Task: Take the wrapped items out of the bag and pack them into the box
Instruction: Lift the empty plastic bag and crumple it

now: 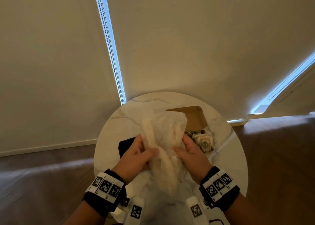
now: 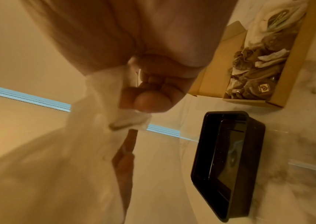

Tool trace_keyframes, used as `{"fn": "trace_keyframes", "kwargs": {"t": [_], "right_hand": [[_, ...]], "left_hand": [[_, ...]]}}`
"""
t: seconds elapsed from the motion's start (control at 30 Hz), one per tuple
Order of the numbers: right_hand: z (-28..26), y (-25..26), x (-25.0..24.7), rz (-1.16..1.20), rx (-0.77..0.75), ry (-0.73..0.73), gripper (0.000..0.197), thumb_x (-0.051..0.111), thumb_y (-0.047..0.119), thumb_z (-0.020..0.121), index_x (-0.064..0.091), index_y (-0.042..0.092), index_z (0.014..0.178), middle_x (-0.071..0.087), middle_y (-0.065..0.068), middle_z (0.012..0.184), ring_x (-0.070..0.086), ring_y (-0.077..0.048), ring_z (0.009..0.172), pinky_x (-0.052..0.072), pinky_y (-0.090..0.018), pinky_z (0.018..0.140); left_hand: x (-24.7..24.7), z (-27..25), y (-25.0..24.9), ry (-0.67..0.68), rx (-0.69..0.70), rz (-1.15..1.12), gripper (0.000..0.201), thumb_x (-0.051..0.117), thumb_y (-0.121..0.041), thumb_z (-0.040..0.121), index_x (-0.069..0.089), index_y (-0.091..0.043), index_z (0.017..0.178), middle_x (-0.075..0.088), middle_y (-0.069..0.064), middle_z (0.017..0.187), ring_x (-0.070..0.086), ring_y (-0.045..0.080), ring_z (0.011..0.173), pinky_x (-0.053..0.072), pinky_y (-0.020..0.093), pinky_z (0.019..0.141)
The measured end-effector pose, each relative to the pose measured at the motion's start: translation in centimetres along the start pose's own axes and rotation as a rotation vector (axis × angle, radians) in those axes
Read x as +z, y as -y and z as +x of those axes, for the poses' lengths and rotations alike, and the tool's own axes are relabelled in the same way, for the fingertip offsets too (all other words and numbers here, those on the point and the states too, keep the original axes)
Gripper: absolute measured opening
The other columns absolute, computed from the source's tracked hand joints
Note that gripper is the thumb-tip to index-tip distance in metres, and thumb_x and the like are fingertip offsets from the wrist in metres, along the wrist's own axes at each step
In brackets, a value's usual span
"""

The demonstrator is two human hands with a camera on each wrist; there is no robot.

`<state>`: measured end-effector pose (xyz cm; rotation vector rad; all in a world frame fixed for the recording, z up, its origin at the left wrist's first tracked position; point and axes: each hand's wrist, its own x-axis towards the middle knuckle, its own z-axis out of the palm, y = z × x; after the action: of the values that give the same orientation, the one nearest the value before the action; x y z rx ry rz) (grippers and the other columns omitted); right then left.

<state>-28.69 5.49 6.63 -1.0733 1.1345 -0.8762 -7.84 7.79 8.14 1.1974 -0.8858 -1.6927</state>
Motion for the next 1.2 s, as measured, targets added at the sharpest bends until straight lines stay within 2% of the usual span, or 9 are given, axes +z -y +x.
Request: {"fn": "trace_keyframes", "kwargs": {"t": [0.2,0.33,0.47,0.57,0.67,0.77,0.9,1.0,1.2], "right_hand": [[-0.2,-0.5,1.0,0.353,0.128,-0.009,0.031,0.057,0.003,0.099,0.068,0.007,0.127,0.069,-0.022,0.127,0.062,-0.043,0.124,0.048,-0.058,0.106],[-0.2,-0.5,1.4,0.392,0.056,0.09,0.048,0.072,0.028,0.09,0.065,0.005,0.131,0.065,-0.024,0.132,0.061,-0.04,0.125,0.05,-0.054,0.106],[0.6,-0.6,0.9,0.254,0.025,-0.048,0.018,0.06,0.022,0.09,0.075,0.017,0.099,0.078,-0.007,0.099,0.07,-0.033,0.107,0.057,-0.037,0.085],[0.8,-0.6,0.2,0.147,-0.048,-0.035,0.018,0.071,0.034,0.071,0.07,0.019,0.08,0.072,-0.001,0.077,0.065,-0.017,0.076,0.051,-0.032,0.068],[0.7,-0.6,0.3,-0.034,-0.175,0.04,0.008,0.065,0.023,0.076,0.068,0.025,0.069,0.063,0.002,0.073,0.057,-0.015,0.07,0.047,-0.033,0.064],[0.3,-0.7,0.3,-0.106,-0.18,0.054,0.021,0.061,0.013,0.089,0.079,0.023,0.092,0.075,-0.003,0.099,0.069,-0.021,0.096,0.057,-0.039,0.086],[-0.3,0.3,0.6,0.174,0.116,0.056,0.044,0.065,0.031,0.088,0.063,0.039,0.132,0.071,-0.004,0.129,0.066,-0.028,0.12,0.051,-0.051,0.104],[-1.0,0.3,1.5,0.244,0.253,0.139,0.042,0.06,0.056,0.089,0.063,0.042,0.129,0.072,0.002,0.128,0.069,-0.021,0.116,0.049,-0.057,0.105],[-1.8,-1.4,3.2,0.09,0.177,0.189,0.058,0.071,0.028,0.093,0.047,0.036,0.145,0.067,0.002,0.133,0.066,-0.02,0.122,0.057,-0.047,0.098]], "left_hand": [[-0.8,0.2,-0.7,-0.018,0.263,0.126,0.027,0.061,0.002,0.096,0.072,-0.013,0.115,0.074,-0.001,0.122,0.069,0.018,0.115,0.059,0.031,0.089],[-1.8,0.2,-0.9,0.042,0.204,0.054,0.025,0.059,0.005,0.091,0.08,-0.008,0.093,0.069,0.002,0.133,0.063,0.025,0.127,0.059,0.033,0.091],[-1.5,-0.6,-1.7,0.115,-0.021,-0.183,0.054,0.047,-0.019,0.081,0.07,-0.011,0.129,0.064,0.012,0.14,0.059,0.032,0.131,0.055,0.044,0.097],[-0.7,-0.8,-1.3,0.105,-0.056,-0.132,0.042,0.049,-0.032,0.105,0.056,-0.014,0.143,0.064,0.0,0.136,0.064,0.002,0.121,0.057,0.026,0.09],[-0.7,-0.7,0.7,0.155,-0.182,-0.136,0.06,0.072,-0.044,0.092,0.058,-0.014,0.142,0.064,0.016,0.14,0.062,0.031,0.129,0.052,0.052,0.105],[-1.3,-0.3,2.2,0.063,-0.158,-0.065,0.072,0.09,-0.028,0.074,0.06,-0.012,0.138,0.063,0.023,0.136,0.064,0.039,0.123,0.055,0.055,0.101],[-2.4,0.2,1.8,-0.045,-0.093,0.085,0.099,0.1,-0.044,0.051,0.058,-0.025,0.138,0.068,0.01,0.13,0.069,0.03,0.116,0.059,0.054,0.094],[-3.1,0.4,0.9,-0.027,-0.038,0.22,0.083,0.094,-0.027,0.067,0.054,-0.033,0.139,0.067,0.003,0.127,0.069,0.021,0.113,0.061,0.046,0.093],[-2.6,1.1,0.6,-0.082,0.126,0.541,0.072,0.076,-0.005,0.087,0.045,-0.033,0.146,0.067,0.0,0.122,0.067,0.014,0.108,0.058,0.031,0.092]]}}
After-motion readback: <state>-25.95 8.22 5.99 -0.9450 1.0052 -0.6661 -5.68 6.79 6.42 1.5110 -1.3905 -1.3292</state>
